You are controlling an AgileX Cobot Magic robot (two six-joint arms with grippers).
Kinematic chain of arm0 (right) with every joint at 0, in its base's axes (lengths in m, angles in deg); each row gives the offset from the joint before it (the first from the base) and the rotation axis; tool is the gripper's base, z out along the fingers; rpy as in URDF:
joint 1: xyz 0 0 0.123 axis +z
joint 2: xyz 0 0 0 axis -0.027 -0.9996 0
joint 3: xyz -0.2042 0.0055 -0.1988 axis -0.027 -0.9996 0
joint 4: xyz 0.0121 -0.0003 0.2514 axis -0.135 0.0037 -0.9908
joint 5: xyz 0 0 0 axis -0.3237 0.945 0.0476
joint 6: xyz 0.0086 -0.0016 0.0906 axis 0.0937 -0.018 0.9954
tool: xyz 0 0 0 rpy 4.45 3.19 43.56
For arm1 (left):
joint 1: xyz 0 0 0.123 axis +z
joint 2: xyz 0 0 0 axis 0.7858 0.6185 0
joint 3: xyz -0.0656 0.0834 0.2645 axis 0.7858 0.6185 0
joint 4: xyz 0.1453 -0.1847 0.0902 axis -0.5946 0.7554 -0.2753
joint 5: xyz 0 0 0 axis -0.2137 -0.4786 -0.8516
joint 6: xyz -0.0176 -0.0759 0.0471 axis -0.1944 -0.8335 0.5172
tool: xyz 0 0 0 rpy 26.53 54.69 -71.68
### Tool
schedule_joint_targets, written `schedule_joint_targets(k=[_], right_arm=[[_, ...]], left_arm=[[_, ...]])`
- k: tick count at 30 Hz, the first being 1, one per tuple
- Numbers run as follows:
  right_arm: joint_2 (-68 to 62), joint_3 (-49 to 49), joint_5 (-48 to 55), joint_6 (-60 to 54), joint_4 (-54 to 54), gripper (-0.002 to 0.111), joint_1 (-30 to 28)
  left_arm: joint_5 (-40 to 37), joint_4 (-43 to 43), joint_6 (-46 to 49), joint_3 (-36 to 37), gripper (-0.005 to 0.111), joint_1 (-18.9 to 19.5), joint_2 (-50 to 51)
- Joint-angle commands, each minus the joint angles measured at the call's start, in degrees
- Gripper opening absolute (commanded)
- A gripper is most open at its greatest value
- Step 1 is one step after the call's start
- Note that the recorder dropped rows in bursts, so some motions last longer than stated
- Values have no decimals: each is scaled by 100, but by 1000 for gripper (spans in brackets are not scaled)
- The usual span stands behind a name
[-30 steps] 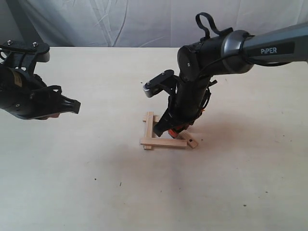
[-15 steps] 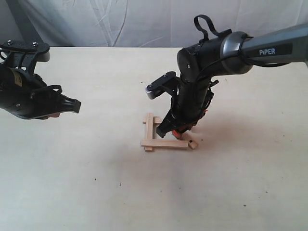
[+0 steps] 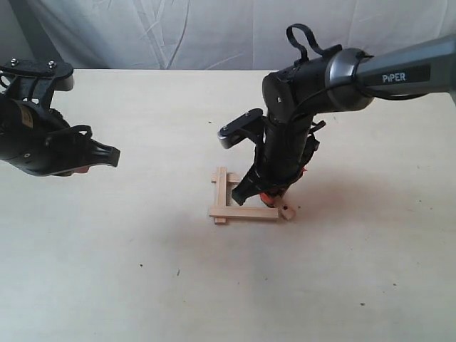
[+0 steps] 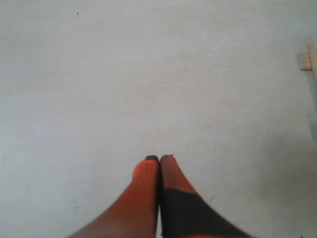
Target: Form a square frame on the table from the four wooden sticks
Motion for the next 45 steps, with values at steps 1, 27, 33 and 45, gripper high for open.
schedule_joint_targets(k=[1,27,33,45], right_arm=[[447,10,202,523,146,0,-152],[1077,-1868,-780,1310,147,47,-1236],[1240,-1868,-501,1310,48,48,-1236],[1266,-1868,-853,992,-562,49,-1217]], left_arm=[[45,38,25,12,0,12,-53],[80,14,25,12,0,12,-43],[80,14,25,12,0,12,-43],[84,35,25,12,0,12,-43]])
